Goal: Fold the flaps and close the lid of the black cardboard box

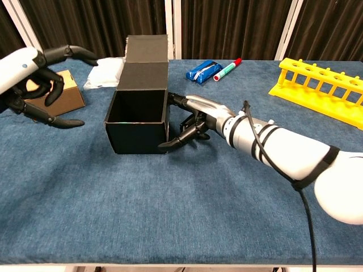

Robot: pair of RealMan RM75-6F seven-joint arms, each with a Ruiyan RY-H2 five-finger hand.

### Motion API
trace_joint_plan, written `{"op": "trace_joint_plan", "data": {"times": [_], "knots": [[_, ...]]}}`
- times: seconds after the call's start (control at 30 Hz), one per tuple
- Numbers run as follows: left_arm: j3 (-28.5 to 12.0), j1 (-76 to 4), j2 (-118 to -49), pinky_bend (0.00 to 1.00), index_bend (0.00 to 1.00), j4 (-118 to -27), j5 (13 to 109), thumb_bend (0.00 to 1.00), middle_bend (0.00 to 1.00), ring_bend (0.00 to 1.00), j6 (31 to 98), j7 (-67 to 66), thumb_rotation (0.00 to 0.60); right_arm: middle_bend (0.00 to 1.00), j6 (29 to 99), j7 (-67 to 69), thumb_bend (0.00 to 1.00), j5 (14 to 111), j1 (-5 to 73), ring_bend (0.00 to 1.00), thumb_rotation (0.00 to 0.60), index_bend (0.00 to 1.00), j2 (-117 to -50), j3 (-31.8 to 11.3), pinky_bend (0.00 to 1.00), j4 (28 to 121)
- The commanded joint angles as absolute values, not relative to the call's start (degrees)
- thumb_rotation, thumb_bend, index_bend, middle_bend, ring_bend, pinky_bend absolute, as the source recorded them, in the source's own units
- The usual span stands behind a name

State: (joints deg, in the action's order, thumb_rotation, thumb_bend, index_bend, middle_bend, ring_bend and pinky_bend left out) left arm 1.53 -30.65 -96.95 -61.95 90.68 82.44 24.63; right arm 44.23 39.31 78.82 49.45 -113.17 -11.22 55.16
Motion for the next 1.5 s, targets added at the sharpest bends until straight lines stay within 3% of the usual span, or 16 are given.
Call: {"op": "trace_joint_plan", "data": {"times": [0.03,0.17,0.27,0.43,0.77,1.07,1.23,1.37,1.5], "knots": [[0.93,-29.89,-94.44,1.0,0.1,-66.77,86.45,0.0,0.14,0.74,75.98,25.63,0.554,0.04,44.74,38.13,0.01,79.06,48.35,0.73,0.6,0.0,-111.03,-10.57,1.0,58.07],[1.04,-30.5,-93.15,1.0,0.04,-69.47,83.85,0.0,0.09,0.74,69.26,27.7,0.474,0.04,45.72,36.77,0.01,78.93,47.12,0.73,0.6,0.0,-109.08,-10.24,1.0,61.21],[0.24,-31.33,-93.35,1.0,0.01,-69.96,82.36,0.0,0.07,0.73,65.44,29.83,0.453,0.04,48.07,36.86,0.01,78.83,45.33,0.73,0.6,0.0,-107.18,-10.36,1.0,64.32],[-2.07,-32.92,-95.6,1.0,0.0,-66.62,80.78,0.0,0.05,0.73,61.66,32.29,0.499,0.06,52.25,35.84,0.02,79.24,41.94,0.73,0.6,0.0,-100.66,-10.25,1.0,71.53],[-3.37,-35.43,-97.64,1.0,0.0,-62.76,81.02,0.0,0.05,0.73,54.69,42.0,0.506,0.1,57.71,33.72,0.02,78.39,37.26,0.73,0.6,0.0,-85.49,-12.84,1.0,87.79],[-4.03,-36.87,-100.35,1.0,0.0,-58.83,81.76,0.0,0.05,0.73,52.24,46.25,0.516,0.1,56.89,34.1,0.01,76.89,36.77,0.73,0.6,0.0,-84.76,-12.89,1.0,88.54],[-3.93,-38.04,-101.23,1.0,0.01,-57.9,83.2,0.0,0.05,0.73,51.32,49.83,0.574,0.1,56.38,35.94,0.01,76.38,36.34,0.73,0.6,0.0,-86.36,-12.3,1.0,86.77],[-4.55,-38.74,-103.05,1.0,0.06,-55.84,83.17,0.0,0.09,0.73,51.1,50.76,0.586,0.11,55.26,36.55,0.01,75.69,36.17,0.73,0.6,0.0,-86.79,-11.91,1.0,85.75],[-6.46,-37.91,-105.61,1.0,0.34,-54.46,81.38,0.0,0.35,0.75,53.03,51.37,0.598,0.14,52.38,36.73,0.01,71.81,36.44,0.73,0.6,0.0,-86.8,-12.79,1.0,85.47]]}}
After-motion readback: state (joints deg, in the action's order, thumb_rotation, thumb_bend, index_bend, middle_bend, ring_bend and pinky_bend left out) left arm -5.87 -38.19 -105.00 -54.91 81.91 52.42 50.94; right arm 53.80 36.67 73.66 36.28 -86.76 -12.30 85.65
